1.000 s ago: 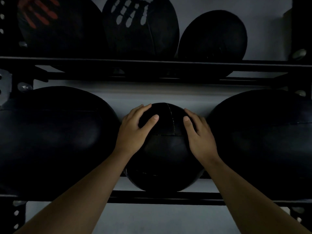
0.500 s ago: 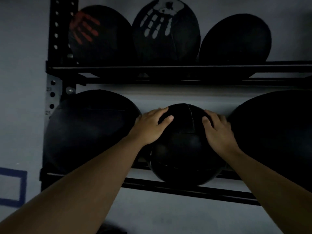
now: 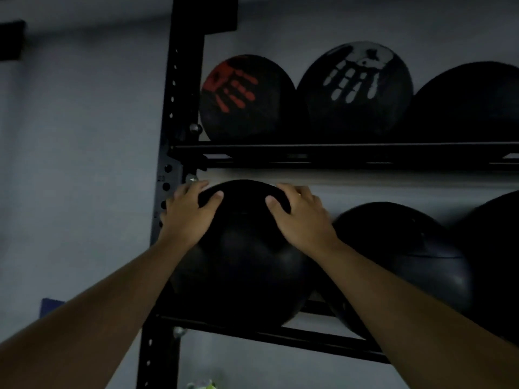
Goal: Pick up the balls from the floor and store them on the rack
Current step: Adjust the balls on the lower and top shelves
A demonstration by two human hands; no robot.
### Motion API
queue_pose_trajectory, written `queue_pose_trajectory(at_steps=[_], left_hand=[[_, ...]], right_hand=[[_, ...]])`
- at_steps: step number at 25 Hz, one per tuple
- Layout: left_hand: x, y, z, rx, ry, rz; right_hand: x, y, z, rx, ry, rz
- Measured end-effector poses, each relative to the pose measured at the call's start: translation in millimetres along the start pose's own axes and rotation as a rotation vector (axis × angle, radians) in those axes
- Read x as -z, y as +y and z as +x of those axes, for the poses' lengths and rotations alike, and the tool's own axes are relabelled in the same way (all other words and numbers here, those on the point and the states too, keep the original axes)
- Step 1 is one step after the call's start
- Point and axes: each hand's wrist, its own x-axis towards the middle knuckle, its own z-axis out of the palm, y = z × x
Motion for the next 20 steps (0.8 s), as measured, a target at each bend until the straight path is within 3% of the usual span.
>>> queue_pose_trajectory(at_steps=[3, 7, 11, 20], left_hand=[[20.0, -47.4, 5.9, 0.100, -0.048, -0.216], [-3.2, -57.2, -2.5, 0.034, -0.180, -0.350], [-24.3, -41.5, 0.4, 0.079, -0.041, -0.316], [-29.9, -43.9, -0.6, 0.017, -0.063, -0.239]], right_hand=[[-47.4, -39.0, 19.2, -0.078, -0.050, -0.076], [-73.3, -41.1, 22.3, -0.116, 0.122, -0.154], [-69.9, -26.6, 25.7, -0.158, 0.145, -0.127], [-62.1, -22.6, 17.0, -0.152, 0.123, -0.106]])
